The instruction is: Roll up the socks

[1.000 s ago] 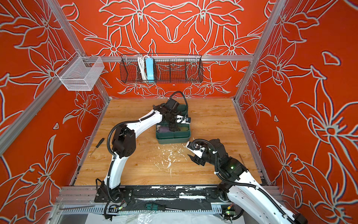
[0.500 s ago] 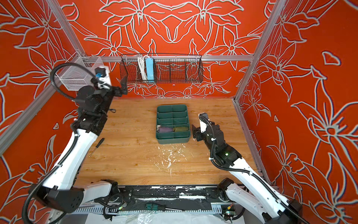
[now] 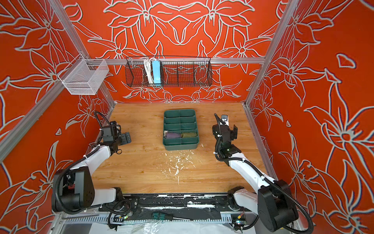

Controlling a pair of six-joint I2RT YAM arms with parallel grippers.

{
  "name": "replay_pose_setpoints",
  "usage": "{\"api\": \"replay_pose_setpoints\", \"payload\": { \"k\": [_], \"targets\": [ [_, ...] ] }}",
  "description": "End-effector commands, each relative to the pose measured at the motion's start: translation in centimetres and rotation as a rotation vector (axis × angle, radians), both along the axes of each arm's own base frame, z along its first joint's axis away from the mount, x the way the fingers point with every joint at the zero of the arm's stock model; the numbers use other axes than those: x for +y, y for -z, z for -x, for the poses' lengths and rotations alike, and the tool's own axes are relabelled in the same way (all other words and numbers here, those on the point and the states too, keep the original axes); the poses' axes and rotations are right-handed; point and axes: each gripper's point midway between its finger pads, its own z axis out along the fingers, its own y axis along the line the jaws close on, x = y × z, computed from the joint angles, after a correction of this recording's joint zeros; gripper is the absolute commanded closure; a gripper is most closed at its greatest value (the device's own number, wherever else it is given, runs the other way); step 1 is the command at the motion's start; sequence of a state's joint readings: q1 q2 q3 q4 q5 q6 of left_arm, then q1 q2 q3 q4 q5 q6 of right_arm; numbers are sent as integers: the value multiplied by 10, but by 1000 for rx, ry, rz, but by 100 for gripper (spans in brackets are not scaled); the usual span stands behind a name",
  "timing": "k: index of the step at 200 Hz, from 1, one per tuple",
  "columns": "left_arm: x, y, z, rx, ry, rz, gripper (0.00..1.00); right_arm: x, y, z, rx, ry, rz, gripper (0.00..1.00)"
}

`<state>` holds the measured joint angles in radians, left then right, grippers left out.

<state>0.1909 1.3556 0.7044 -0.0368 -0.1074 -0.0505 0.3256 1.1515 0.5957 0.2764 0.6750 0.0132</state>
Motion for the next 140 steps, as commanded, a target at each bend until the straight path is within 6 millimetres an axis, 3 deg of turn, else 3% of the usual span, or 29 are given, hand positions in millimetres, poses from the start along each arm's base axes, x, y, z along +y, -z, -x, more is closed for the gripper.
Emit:
{"api": "replay_pose_setpoints", "payload": {
  "k": [1,19,45,63,80,112,140],
  "targets": [
    [-15,3,-16,-25,48,60,2,-16,23,11,28,75,39,9],
    [-39,15,-16,-39,132,16,2,-14,45,13,54,51,63,8],
    [-89,14,-18,-60,342,-126,3,-8,75,5,61,-1,113,5],
    [-114,11,-14,-84,470,-109,3,9,82,-7,55,-101,139,4],
    [-138,1,-7,-205,586,-56,2,9,84,-11,72,-96,136,2],
    [-119,-4,-11,-204,486,-40,3,12,90,-8,68,-222,29,2],
    [-113,4,-17,-182,462,-24,3,18,92,2,17,-333,-42,2]
  ]
}}
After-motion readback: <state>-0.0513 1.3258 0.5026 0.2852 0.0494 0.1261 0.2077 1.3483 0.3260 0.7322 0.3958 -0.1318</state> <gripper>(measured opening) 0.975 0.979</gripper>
